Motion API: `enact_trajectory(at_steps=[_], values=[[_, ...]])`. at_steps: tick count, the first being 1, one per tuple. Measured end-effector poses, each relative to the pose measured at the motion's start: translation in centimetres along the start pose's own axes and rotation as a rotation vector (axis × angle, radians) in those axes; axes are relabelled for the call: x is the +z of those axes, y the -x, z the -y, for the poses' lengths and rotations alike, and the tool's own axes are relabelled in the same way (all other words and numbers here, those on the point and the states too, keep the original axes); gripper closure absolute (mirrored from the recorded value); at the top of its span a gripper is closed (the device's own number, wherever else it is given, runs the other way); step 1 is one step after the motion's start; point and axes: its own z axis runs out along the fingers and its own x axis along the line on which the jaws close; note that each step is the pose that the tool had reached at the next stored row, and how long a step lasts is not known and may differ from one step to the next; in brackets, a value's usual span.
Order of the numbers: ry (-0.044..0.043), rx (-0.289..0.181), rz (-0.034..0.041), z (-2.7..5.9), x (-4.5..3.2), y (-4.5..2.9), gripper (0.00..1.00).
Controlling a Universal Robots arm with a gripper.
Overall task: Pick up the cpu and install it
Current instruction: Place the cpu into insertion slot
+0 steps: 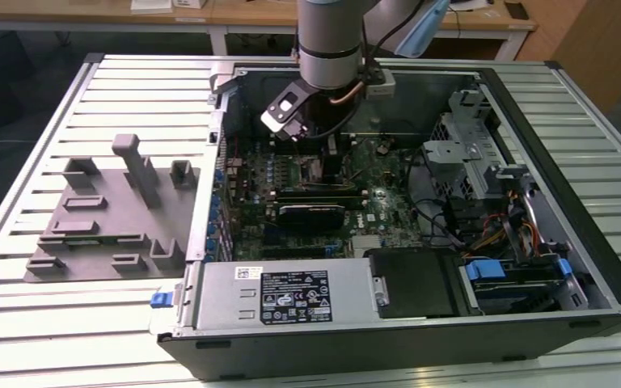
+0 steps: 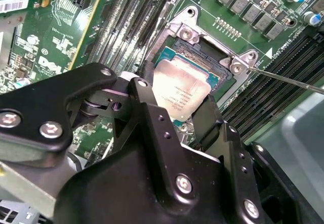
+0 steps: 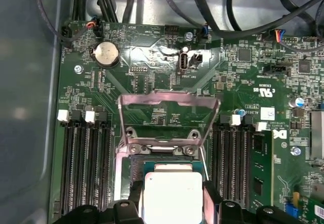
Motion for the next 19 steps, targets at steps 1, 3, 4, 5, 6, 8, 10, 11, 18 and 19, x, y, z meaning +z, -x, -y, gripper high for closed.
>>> enact_trajectory(at_steps=[1,3,4,5,6,8,10,11,18,19], values=[[0.0,0.0,0.0,0.0,0.04,-0.07,0.45],[0.0,0.0,-0.0001,0.01,0.15,-0.17,0.45],[0.0,0.001,0.0,0.01,0.24,-0.2,0.45],[-0.0001,0.002,0.0002,0.01,0.3,-0.22,0.45],[-0.0002,0.003,0.0002,0.01,0.37,-0.23,0.45],[-0.0004,0.007,0.0004,0.03,0.45,-0.24,0.45],[-0.0006,0.009,0.0007,0.07,0.5,-0.27,0.45],[-0.0007,0.011,0.0008,0.11,0.52,-0.3,0.45],[-0.001,0.016,0.0009,0.23,0.9,-0.65,0.45],[-0.001,0.016,0.0009,0.24,0.98,-0.69,0.45]])
